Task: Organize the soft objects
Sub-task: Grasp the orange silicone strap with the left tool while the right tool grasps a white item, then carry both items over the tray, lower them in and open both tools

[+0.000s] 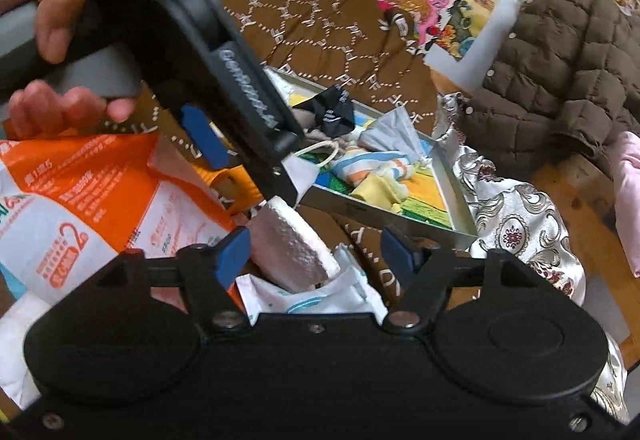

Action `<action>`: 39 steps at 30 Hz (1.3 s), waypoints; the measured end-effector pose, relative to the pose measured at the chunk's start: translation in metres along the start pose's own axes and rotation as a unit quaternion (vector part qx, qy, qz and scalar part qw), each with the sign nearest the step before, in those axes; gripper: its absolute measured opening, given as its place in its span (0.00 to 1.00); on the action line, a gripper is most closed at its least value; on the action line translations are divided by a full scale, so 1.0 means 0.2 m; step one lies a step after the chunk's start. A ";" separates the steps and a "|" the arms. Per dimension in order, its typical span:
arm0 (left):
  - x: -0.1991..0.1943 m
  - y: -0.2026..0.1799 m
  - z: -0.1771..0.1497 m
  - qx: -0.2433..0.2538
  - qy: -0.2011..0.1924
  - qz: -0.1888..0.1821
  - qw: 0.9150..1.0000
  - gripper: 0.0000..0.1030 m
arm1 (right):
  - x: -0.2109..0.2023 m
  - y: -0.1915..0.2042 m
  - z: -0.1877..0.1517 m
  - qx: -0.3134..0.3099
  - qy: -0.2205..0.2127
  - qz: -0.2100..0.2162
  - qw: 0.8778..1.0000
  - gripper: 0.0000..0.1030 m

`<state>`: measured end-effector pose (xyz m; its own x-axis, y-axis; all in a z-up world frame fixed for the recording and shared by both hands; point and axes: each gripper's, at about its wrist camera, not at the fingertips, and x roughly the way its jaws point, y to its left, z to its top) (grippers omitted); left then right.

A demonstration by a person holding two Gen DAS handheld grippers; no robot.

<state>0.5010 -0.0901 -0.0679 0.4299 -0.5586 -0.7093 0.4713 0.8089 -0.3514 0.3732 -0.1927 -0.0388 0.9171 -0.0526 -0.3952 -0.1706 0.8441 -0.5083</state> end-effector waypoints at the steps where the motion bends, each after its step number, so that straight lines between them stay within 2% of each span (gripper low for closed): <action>1: 0.00 0.00 0.00 -0.001 0.003 0.001 1.000 0.58 | 0.00 0.00 0.00 -0.002 0.003 0.001 1.000 0.49; 2: 0.01 0.00 0.00 -0.001 0.008 0.002 1.000 0.51 | 0.00 0.01 0.00 -0.002 0.005 0.001 1.000 0.47; 4: 0.01 0.01 0.00 0.001 0.015 0.008 1.000 0.43 | 0.00 0.02 0.00 -0.003 0.009 0.002 1.000 0.34; 6: 0.02 0.02 0.00 -0.005 0.019 0.003 1.000 0.39 | 0.01 0.02 0.00 -0.003 0.014 0.004 1.000 0.26; 11: -0.01 0.04 0.01 -0.014 0.020 -0.009 1.000 0.17 | -0.03 0.04 -0.01 -0.009 0.017 0.011 1.000 0.20; 13: -0.03 0.04 0.02 -0.012 0.019 -0.011 1.000 0.15 | -0.04 0.04 -0.01 -0.012 0.018 0.014 1.000 0.16; 15: -0.05 0.03 0.03 -0.009 0.016 -0.010 1.000 0.13 | -0.05 0.04 0.00 -0.012 0.016 0.018 1.000 0.07; 19: -0.13 0.01 0.07 0.004 0.006 -0.004 1.000 0.12 | -0.08 0.02 0.03 -0.001 0.011 0.025 1.000 0.05; 25: -0.33 0.00 0.17 0.000 -0.044 -0.023 0.999 0.12 | -0.15 -0.05 0.07 0.044 -0.014 0.020 0.999 0.04; 32: -0.44 0.10 0.26 -0.015 -0.128 -0.047 0.991 0.12 | -0.27 -0.10 0.13 0.064 -0.068 -0.037 0.995 0.05; 36: -0.40 0.21 0.28 -0.031 -0.165 -0.073 0.983 0.13 | -0.23 -0.14 0.21 0.069 -0.060 -0.065 0.994 0.05; 39: -0.34 0.30 0.29 -0.044 -0.186 -0.091 0.977 0.13 | -0.13 -0.14 0.31 0.045 -0.049 -0.075 0.995 0.05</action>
<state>0.5461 -0.0139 -0.0055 0.6022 -0.7100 -0.3649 0.5053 0.6929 -0.5144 0.3760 -0.1823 0.0341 0.9612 -0.1330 -0.2418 -0.0003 0.8757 -0.4829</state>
